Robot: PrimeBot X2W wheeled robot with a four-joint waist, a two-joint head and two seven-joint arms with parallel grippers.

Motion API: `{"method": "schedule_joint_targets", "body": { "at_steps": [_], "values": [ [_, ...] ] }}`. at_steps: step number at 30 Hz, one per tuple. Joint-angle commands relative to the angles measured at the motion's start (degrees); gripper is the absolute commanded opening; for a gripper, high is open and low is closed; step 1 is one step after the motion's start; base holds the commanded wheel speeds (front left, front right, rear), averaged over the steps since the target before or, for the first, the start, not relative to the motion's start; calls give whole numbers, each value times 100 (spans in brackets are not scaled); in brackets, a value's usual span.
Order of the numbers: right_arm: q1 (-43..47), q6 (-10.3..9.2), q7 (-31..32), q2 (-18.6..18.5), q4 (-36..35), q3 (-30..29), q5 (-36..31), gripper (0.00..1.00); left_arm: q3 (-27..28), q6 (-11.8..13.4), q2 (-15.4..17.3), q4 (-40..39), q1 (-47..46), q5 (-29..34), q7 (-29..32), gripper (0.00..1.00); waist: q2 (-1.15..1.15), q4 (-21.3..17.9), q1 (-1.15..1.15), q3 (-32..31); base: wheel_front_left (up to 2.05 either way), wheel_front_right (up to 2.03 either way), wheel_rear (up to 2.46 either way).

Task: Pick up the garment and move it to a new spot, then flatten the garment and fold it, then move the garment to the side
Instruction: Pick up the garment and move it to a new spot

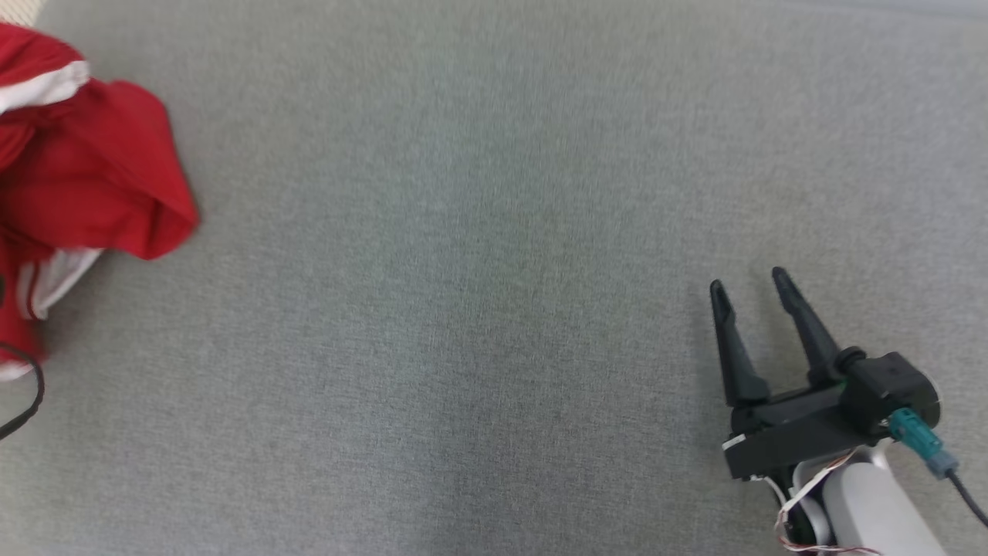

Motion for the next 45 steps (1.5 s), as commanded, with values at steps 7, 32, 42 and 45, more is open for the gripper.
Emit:
{"method": "schedule_joint_targets", "body": {
  "at_steps": [7,32,42,45],
  "values": [
    [251,4,-6,262,127,28,68,100,-499,-149,21,-617,-252,91,-233,0,0,-169,1,-793,0,0,0],
    [603,4,-5,628,291,-157,139,100,-2599,-178,-1862,-2291,1574,-1685,-310,0,0,-1588,1,-1433,0,0,0],
    [352,4,-5,459,292,18,226,100,-2577,-49,-2354,-2118,2465,-1760,-317,0,0,-2165,1,-1213,0,0,0],
    [323,4,-5,437,305,31,255,100,-2542,-29,-2405,-2095,2685,-1719,-318,100,0,-2217,1,-1222,0,0,0]
  ]
}}
